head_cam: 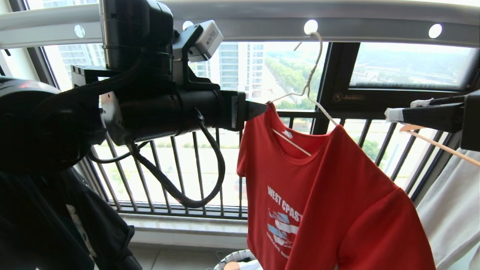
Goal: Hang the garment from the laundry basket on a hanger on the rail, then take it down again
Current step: Take the clothes off the clothes rack
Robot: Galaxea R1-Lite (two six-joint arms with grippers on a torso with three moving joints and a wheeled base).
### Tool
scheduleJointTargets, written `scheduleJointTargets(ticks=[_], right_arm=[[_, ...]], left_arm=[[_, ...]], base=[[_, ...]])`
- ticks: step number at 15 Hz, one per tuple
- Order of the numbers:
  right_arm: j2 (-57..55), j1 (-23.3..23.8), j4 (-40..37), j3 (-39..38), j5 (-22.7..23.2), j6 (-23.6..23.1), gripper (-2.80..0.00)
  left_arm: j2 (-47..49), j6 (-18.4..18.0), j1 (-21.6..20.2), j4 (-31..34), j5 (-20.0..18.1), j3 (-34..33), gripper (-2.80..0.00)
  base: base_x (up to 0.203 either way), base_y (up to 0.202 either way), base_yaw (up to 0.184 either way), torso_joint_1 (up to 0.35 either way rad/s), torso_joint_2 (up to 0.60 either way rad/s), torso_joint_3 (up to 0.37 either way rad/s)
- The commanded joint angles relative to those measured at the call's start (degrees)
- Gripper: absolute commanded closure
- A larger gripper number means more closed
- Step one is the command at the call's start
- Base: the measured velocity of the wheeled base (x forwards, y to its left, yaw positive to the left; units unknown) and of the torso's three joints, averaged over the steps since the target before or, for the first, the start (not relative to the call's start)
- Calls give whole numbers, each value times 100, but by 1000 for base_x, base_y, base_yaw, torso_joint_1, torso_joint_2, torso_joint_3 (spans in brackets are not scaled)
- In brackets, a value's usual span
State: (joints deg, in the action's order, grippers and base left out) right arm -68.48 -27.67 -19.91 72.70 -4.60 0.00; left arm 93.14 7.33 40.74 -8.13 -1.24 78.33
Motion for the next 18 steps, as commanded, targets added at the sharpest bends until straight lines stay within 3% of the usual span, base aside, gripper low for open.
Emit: scheduleJointTargets(ticks=[1,3,7,8,9,11,12,15,18], right_arm=[[959,1,-271,-675,18,15,0],[1478,-1,-511,-1195,94,331,0],[2339,-18,-893,-1620,524,649,0],[2573,-18,-955,-1747,620,668,-280],[2812,-19,-1060,-1899,798,673,-280],[3181,-19,-1399,-2286,1594,531,-280],[3227,-19,-1451,-2516,1704,338,-280],[2991,-19,-1388,-2807,1758,-45,-280],[2430,-18,-793,-2947,1693,-155,-280]], left_arm=[[-458,12,-24,56,0,-437,0],[-912,14,-174,90,1,-983,0],[-1751,22,-952,100,4,-1899,0],[-1883,23,-1153,100,2,-2095,0],[-1936,27,-1288,101,6,-2254,0],[-1956,32,-1424,83,24,-2551,0],[-1950,41,-1482,68,64,-2684,0],[-2021,85,-1490,57,253,-2832,0],[-2218,76,-1490,81,289,-2832,0]], base=[[0,0,0,0,0,0],[0,0,0,0,0,0],[0,0,0,0,0,0],[0,0,0,0,0,0],[0,0,0,0,0,0],[0,0,0,0,0,0],[0,0,0,0,0,0],[0,0,0,0,0,0],[0,0,0,0,0,0]])
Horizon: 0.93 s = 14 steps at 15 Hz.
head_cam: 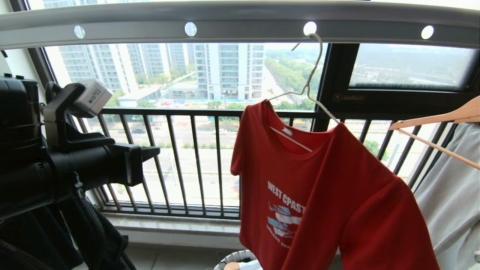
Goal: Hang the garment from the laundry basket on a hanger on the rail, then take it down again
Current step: Take the clothes off the clothes rack
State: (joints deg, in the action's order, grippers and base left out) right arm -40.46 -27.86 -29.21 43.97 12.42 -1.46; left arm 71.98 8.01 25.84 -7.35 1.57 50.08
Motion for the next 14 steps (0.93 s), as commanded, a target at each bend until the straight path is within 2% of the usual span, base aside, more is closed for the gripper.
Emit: scheduleJointTargets(ticks=[1,4,7,10,11,12,14], right_arm=[[-595,5,382,-147,-107,-23,-280],[-956,185,839,-390,-744,-272,-280],[-1239,804,1045,-420,-838,-846,-280],[-1579,1140,1237,-555,-837,-1115,-280],[-1639,1142,1258,-671,-826,-1301,0],[-1771,1142,1345,-800,-812,-1492,0],[-2067,1145,1824,-916,-677,-1541,0]], left_arm=[[-182,8,0,18,111,-7,0],[-338,-8,0,32,229,-7,0],[-396,-19,0,32,229,-7,0],[-448,-19,4,41,229,-7,0],[-457,-19,8,41,229,-7,0],[-461,-19,0,41,229,-7,0],[-543,-19,8,41,229,-5,0]], base=[[0,0,0,0,0,0],[0,0,0,0,0,0],[0,0,0,0,0,0],[0,0,0,0,0,0],[0,0,0,0,0,0],[0,0,0,0,0,0],[0,0,0,0,0,0]])
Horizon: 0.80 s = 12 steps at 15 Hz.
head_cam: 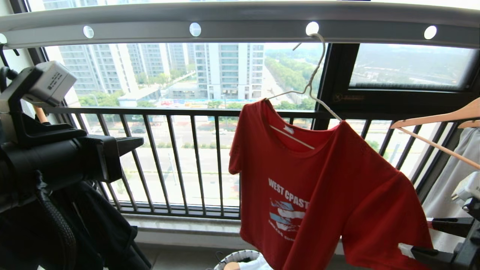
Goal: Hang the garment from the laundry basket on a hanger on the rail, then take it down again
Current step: Take the clothes off the clothes rack
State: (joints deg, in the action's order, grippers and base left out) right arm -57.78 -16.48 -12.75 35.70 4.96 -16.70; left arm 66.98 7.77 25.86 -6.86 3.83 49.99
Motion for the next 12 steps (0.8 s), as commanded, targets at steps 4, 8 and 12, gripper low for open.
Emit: scheduleJointTargets(ticks=[4,8,12], right_arm=[[-376,25,423,-140,426,76,0],[-285,139,396,-499,247,71,0],[-286,180,297,-895,-177,27,0]], left_arm=[[-137,6,-2,-8,4,-7,0],[-146,14,-2,-18,-5,-76,0],[-185,6,-2,-26,3,-86,0]], base=[[0,0,0,0,0,0],[0,0,0,0,0,0],[0,0,0,0,0,0]])
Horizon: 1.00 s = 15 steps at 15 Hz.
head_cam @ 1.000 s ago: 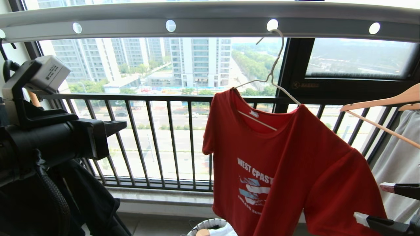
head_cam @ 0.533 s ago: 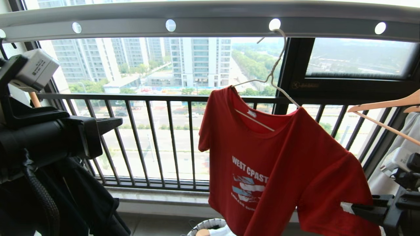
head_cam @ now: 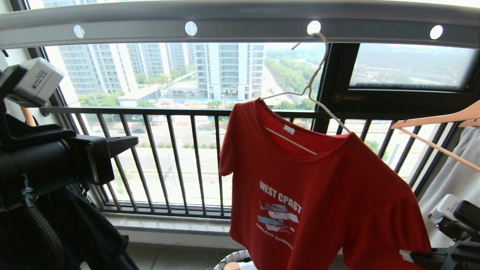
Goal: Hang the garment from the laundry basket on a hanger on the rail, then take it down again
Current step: Take the clothes off the clothes rack
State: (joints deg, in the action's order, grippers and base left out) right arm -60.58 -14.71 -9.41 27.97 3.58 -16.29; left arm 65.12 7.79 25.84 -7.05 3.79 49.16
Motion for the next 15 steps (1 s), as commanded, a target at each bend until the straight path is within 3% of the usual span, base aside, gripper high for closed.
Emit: scheduleJointTargets(ticks=[1,6,7,15], right_arm=[[-14,4,-73,-175,-49,-15,0],[244,4,-71,-129,-127,-15,0],[362,4,-61,-126,-122,-26,-280],[2036,3,-568,18,32,12,-280]], left_arm=[[-1,3,0,-7,8,-3,0],[-61,3,0,2,-1,40,0],[-61,3,0,-7,-1,41,0],[-120,12,-172,2,8,-35,0]], base=[[0,0,0,0,0,0],[0,0,0,0,0,0],[0,0,0,0,0,0],[0,0,0,0,0,0]])
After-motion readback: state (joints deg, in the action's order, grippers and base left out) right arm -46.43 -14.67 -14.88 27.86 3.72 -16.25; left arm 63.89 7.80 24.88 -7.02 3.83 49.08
